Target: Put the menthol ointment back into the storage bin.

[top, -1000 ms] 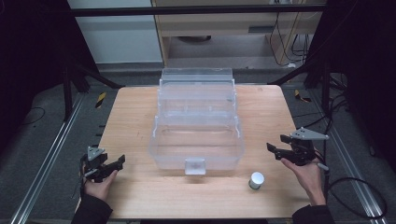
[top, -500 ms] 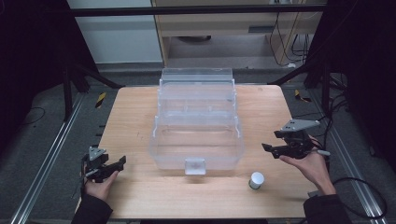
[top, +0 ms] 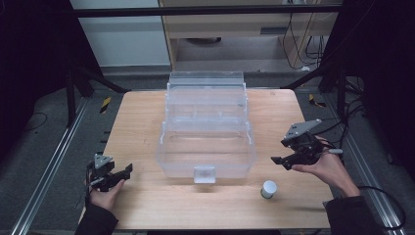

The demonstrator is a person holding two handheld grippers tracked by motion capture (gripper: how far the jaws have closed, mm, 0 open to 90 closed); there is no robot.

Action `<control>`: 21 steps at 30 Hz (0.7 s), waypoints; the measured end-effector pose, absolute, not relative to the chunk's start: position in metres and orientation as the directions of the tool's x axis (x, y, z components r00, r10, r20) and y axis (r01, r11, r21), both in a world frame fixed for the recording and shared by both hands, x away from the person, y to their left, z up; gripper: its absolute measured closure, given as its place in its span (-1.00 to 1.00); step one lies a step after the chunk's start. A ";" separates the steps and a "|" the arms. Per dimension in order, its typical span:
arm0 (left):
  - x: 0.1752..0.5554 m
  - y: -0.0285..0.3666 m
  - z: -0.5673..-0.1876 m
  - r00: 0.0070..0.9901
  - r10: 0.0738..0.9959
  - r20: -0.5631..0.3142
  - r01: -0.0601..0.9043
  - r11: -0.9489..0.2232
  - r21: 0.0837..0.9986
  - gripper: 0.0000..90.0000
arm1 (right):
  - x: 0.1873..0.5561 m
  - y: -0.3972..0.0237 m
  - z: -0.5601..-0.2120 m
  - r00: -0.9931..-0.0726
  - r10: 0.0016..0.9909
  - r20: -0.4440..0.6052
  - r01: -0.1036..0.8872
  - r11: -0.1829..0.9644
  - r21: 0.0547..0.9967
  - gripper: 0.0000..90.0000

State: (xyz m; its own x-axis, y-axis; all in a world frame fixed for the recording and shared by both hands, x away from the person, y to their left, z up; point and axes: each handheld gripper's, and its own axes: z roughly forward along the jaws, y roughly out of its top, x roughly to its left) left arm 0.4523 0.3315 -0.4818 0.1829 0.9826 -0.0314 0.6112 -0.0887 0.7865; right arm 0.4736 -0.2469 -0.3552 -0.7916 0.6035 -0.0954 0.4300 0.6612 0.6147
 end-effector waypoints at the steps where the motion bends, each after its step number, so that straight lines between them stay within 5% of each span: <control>1: 0.452 0.332 -0.482 0.183 0.983 -0.031 0.611 -0.089 0.787 -0.41 | 0.474 -0.247 -0.355 -0.792 0.604 -0.095 0.430 0.661 0.615 -0.33; 21: 0.453 0.330 -0.482 0.196 0.980 -0.021 0.610 -0.105 0.786 -0.40 | 0.469 -0.220 -0.361 -0.920 0.381 -0.088 0.319 0.862 0.394 -0.36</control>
